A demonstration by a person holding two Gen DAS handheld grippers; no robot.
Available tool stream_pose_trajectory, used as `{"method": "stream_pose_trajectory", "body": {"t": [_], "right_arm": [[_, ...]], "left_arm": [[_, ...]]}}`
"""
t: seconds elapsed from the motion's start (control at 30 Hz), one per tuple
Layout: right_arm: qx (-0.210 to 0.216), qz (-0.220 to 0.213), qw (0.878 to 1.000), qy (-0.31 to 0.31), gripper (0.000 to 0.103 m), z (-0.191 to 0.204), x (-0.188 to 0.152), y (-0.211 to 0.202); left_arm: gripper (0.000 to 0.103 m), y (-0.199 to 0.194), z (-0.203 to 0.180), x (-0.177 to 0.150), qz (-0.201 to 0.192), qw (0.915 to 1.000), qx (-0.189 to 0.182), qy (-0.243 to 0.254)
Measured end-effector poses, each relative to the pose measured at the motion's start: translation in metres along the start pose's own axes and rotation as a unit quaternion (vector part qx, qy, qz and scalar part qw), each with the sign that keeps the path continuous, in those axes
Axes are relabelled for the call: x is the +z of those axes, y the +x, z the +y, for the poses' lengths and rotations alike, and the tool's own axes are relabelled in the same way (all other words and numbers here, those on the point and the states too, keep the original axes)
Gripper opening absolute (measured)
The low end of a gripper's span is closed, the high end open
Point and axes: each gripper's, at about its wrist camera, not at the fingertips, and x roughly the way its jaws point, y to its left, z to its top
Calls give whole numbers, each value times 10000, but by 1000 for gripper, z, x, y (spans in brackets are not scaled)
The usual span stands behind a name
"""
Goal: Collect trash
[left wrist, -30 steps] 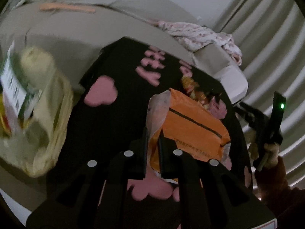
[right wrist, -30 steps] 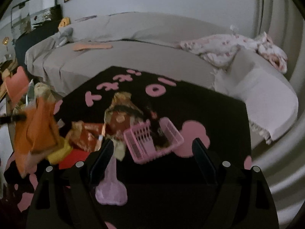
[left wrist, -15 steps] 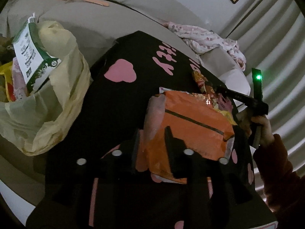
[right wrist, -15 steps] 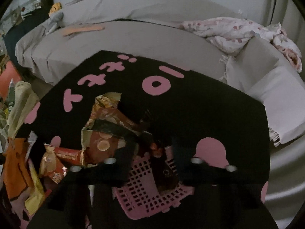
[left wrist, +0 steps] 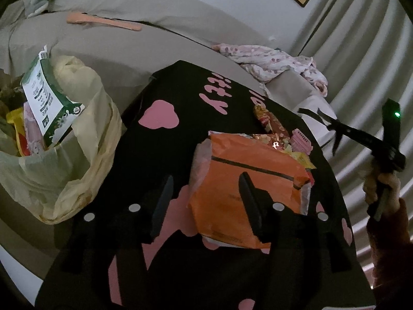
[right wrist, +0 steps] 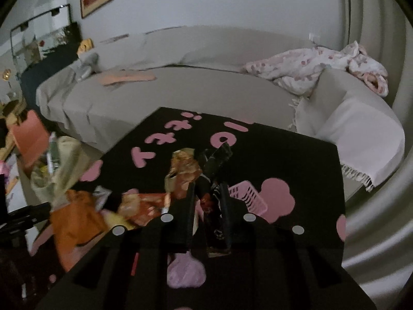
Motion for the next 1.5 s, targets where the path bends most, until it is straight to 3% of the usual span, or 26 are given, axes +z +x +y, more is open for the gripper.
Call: {"method": "stream_pose_trajectory", "body": {"t": [0.27,0.7,0.73,0.93,1.07,1.27,1.5], "right_arm": [[375,-38,9992,119,19,14,-37,-31],[750,289,9963,294,19,27,-85,-24],[772,316,9960,310,19,27,-87,-23],[892,437,9944,372,19,28,-95,-13],[900,433,9945,309,19,32,-96,-12],[938,175,9952,220,19,36,-86,-28],[1033,-243,9943,-27,19,51,-66,-52]], "left_arm": [[59,-2,9,-2,-148,9990,374,-197],[59,52,-9,-5,587,9979,234,-138],[59,53,-11,-5,587,9978,275,-111],[32,61,-28,-7,770,9963,334,204],[18,53,-38,-8,660,9959,417,453],[17,7,-47,5,213,9981,281,515],[16,-60,-48,29,-601,9966,240,518]]}}
